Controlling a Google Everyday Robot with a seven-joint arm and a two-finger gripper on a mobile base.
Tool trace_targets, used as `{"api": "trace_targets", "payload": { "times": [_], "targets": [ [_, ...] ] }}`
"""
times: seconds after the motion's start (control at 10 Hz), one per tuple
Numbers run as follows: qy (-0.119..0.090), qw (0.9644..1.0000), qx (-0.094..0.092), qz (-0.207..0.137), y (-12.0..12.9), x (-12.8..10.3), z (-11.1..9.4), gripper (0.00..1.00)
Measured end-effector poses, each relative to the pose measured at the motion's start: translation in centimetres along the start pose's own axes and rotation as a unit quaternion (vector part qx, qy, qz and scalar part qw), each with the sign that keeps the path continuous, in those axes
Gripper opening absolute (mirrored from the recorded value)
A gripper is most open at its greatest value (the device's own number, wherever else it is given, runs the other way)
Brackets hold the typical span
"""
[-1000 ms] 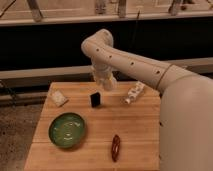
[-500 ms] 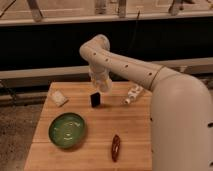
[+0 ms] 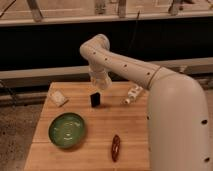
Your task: Place the ceramic cup over the eraser
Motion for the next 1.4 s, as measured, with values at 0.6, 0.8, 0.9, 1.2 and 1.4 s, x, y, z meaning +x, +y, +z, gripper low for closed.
{"api": "trace_targets", "payload": {
  "times": [0.6, 0.8, 0.9, 1.2, 1.4],
  "targets": [
    [-0.018, 0.9995, 0.024, 0.000, 0.1, 0.5, -2.5, 0.00],
    [-0.029, 0.9989, 0.036, -0.008, 0.0, 0.1, -5.1, 0.00],
    [-0.033, 0.9986, 0.040, -0.012, 0.0, 0.0, -5.8, 0.00],
    [-0.074, 0.9952, 0.048, -0.042, -0.3, -1.6, -9.2, 0.00],
    [-0.110, 0.9903, 0.046, -0.071, -0.5, -3.5, -9.8, 0.00]
  ]
}}
